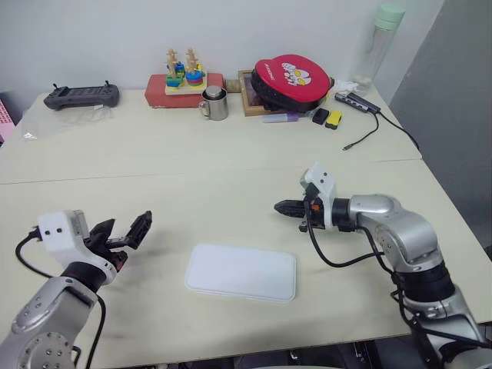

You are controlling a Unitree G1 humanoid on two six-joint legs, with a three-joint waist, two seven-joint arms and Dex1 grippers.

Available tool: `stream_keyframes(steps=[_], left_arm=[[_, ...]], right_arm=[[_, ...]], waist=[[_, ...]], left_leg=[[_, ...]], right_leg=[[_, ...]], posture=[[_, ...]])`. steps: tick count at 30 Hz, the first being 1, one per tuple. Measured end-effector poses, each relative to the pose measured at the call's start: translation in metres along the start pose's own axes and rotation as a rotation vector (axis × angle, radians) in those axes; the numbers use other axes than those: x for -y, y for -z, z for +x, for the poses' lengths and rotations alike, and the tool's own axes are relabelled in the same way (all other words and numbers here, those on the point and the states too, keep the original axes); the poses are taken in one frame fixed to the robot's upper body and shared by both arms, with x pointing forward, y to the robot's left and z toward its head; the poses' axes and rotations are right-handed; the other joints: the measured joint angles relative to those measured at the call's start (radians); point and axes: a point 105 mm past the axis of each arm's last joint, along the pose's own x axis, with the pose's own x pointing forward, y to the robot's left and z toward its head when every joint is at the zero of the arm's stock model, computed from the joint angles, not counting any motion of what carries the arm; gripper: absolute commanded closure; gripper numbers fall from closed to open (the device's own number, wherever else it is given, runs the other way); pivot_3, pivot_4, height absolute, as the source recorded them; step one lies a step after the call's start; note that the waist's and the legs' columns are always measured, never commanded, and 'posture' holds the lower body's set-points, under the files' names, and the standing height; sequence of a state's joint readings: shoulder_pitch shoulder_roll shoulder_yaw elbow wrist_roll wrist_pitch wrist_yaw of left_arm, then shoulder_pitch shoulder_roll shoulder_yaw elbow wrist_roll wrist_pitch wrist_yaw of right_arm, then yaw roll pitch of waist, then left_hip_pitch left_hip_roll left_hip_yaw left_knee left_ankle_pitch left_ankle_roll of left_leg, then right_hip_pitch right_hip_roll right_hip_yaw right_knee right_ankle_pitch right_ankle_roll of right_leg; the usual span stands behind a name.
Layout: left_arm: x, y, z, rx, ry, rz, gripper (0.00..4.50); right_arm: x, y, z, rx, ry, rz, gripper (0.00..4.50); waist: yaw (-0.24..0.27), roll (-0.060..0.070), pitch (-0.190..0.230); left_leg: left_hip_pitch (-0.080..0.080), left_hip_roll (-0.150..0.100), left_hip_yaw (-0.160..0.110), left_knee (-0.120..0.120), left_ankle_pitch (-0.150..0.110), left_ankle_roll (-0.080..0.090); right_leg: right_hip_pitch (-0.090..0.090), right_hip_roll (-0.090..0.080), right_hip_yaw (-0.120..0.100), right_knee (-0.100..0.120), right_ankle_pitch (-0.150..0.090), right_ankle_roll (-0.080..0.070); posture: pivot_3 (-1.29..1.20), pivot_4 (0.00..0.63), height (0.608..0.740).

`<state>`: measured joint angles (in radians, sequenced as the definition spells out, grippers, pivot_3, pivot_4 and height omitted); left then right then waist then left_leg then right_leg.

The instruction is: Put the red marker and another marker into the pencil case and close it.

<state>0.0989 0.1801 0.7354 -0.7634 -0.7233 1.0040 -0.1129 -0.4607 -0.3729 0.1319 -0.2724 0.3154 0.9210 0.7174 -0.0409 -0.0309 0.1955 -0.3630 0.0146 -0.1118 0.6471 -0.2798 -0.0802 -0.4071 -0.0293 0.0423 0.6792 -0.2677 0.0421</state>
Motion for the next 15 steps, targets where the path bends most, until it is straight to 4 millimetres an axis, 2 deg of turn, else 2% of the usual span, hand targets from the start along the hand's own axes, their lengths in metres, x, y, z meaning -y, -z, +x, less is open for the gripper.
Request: stream_keyframes(steps=[3, 8, 10, 13, 15], left_arm=[[-0.006, 0.007, -0.001, 0.005, -0.092, -0.032, 0.0], [-0.022, 0.011, -0.011, 0.01, -0.163, -0.018, 0.0], [-0.03, 0.013, -0.014, 0.001, -0.178, 0.011, 0.0], [-0.042, 0.021, -0.021, -0.042, -0.186, 0.057, 0.0], [-0.039, 0.026, -0.021, -0.082, -0.132, 0.106, 0.0]], right_arm=[[0.01, 0.017, -0.001, -0.013, 0.11, 0.06, 4.49], [0.032, 0.013, -0.014, 0.041, 0.25, 0.071, 4.49], [0.034, 0.016, -0.016, 0.057, 0.269, 0.064, 4.49], [0.036, 0.031, -0.022, 0.071, 0.324, 0.049, 4.49], [0.037, 0.035, -0.028, 0.108, 0.373, 0.011, 4.49]], waist=[[0.004, 0.0, 0.0], [0.003, 0.0, 0.0], [0.004, -0.001, 0.0], [0.004, 0.0, -0.001], [0.006, -0.001, -0.001]], left_leg=[[0.0, 0.0, 0.0, 0.001, 0.0, 0.0], [0.001, 0.0, 0.0, 0.0, 0.0, 0.0], [0.001, 0.0, 0.0, 0.0, 0.0, 0.0], [0.0, 0.0, 0.001, -0.001, 0.0, 0.0], [0.0, 0.0, 0.001, -0.001, 0.0, 0.0]], right_leg=[[0.0, 0.0, 0.001, 0.0, 0.001, 0.0], [0.0, 0.001, 0.001, 0.0, 0.001, -0.001], [0.0, 0.001, 0.0, 0.0, 0.001, -0.001], [0.0, 0.001, 0.001, -0.002, 0.001, -0.001], [0.0, 0.001, 0.001, -0.003, 0.001, -0.001]], posture=[[0.0, 0.15, 0.74], [0.0, 0.15, 0.74], [0.0, 0.15, 0.74], [0.0, 0.15, 0.74], [0.0, 0.15, 0.74]])
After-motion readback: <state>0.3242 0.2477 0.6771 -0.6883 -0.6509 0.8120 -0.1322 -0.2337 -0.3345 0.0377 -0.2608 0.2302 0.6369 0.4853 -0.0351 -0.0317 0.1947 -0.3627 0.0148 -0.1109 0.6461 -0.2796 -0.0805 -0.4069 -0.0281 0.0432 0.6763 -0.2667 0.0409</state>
